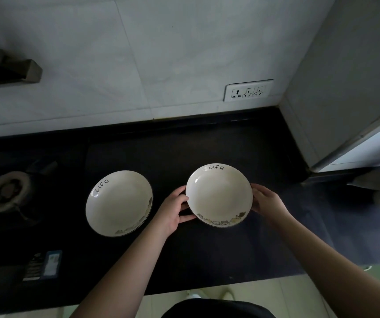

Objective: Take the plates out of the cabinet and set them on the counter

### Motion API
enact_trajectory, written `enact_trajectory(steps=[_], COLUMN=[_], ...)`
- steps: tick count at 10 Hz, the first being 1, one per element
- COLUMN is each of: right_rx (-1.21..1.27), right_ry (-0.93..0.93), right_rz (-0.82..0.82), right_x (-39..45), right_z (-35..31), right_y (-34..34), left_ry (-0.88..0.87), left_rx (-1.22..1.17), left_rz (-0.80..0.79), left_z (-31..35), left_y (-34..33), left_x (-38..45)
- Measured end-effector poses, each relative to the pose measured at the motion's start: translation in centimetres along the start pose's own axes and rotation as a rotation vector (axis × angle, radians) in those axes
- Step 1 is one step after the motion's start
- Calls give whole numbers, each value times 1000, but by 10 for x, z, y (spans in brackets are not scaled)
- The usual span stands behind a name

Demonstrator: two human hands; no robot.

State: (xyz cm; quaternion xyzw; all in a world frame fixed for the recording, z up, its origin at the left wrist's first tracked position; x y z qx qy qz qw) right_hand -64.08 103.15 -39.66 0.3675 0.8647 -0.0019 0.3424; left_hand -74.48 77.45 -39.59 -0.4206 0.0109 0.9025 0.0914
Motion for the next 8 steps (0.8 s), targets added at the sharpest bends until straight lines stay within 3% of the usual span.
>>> enact_trajectory(steps=[6, 8], right_rx=[-3, -379], right_ry=[-18, 126], right_rz=[-80, -69], right_x=[-2, -21], right_z=[-1, -5], right_y=[6, 24], left_ry=[-21, -236], left_rx=[53, 381], left_rz=[6, 258], left_z=[-6, -7], left_y=[-10, -1], left_x=[-6, -26])
Point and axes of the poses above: each hand's wrist, its own x-axis towards the middle knuckle, its own y-axis out of the back of the hand, z = x × y, the point moved 4 cm from there along x, towards the middle knuckle, and after that the axes turned 9 degrees about z, right-handed, at the moved point
